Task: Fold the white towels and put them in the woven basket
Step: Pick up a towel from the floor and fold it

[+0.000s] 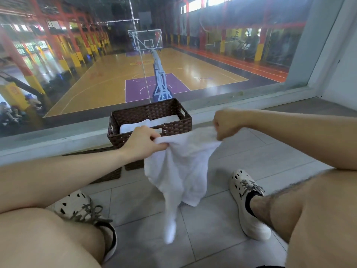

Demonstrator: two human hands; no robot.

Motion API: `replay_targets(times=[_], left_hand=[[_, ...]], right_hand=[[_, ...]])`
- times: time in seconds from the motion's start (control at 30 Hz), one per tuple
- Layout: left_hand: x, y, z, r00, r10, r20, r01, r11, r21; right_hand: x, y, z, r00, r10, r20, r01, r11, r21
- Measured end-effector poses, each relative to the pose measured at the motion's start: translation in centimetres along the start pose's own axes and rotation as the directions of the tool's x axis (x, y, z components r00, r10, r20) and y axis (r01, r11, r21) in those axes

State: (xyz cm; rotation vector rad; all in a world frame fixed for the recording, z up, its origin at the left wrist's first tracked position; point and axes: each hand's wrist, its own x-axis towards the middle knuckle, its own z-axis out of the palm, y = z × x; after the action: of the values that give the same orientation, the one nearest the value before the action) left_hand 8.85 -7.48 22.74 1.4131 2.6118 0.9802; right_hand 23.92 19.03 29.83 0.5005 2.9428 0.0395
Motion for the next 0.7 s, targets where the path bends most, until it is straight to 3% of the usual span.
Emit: replay_targets(times=[0.07,0.27,0.4,0.53,0.63,0.7], left_hand=[[-0.3,0.3,-0.7,1.0,0.01,-0.01,-0.01,1.0,-0.019],[-1.1,1.0,-1.4,0.998,0.032,0.046,-0.033,0.999,0.013],[-1.6,1.0,-2.4,0.999,0.043,-0.005,-0.043,0.999,0.031],[-2.1,-0.7,-3.5,1.0,0.01,-0.002,-0.009,0.996,0.084],[-2.6,-1.8,-4.2,0.985,-0.059,0.162,0.034,0.987,0.155],[-3.0,-2.1,-3.9,0.965,-0.046,0.259,-0.019,0.969,0.245]], right_hand=[[-0.4,-1.2,0.8,0.993,-0.062,0.104,0.054,0.995,0.08],[-0.3,-6.8,2.7,0.97,-0.241,0.023,0.212,0.889,0.405],[0.8,-8.7,4.3,0.943,-0.32,0.088,0.241,0.842,0.483],[1.8,-9.3,4.8,0.952,-0.271,-0.14,0.304,0.882,0.36],[1.7,-8.6,3.8,0.897,-0.281,-0.342,0.392,0.864,0.316],[1.5,-8.5,3.1,0.838,-0.334,-0.431,0.47,0.842,0.263]])
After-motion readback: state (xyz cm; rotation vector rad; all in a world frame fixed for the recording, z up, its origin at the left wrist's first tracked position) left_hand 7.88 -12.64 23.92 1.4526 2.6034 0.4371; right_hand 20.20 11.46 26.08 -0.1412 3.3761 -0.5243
